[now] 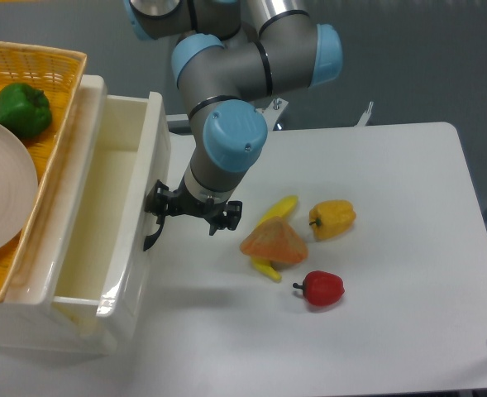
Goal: Slide the top white drawer open
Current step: 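Pull the handle away from the cabinet to slide the drawer out, then keep pulling the drawer outward until fully extended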
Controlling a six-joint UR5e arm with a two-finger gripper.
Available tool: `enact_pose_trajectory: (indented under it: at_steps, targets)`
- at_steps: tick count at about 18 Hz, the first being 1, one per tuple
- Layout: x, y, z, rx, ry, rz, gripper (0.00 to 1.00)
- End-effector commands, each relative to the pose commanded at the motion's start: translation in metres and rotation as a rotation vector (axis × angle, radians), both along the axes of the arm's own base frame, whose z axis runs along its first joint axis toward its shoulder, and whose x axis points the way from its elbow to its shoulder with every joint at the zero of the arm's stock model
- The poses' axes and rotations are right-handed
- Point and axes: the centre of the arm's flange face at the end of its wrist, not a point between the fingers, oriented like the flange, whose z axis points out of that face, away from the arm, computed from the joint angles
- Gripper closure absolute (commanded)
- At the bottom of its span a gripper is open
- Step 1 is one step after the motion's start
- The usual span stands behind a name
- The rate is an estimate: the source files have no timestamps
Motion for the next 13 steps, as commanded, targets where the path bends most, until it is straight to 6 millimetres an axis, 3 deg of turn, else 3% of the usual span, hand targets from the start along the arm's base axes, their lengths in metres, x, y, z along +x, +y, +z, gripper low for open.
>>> enact_pose_trajectory:
  at_steps: [13]
  targets:
    - [-0.021,-0.008,0.007,0.018,0.014,0.009,0.00]
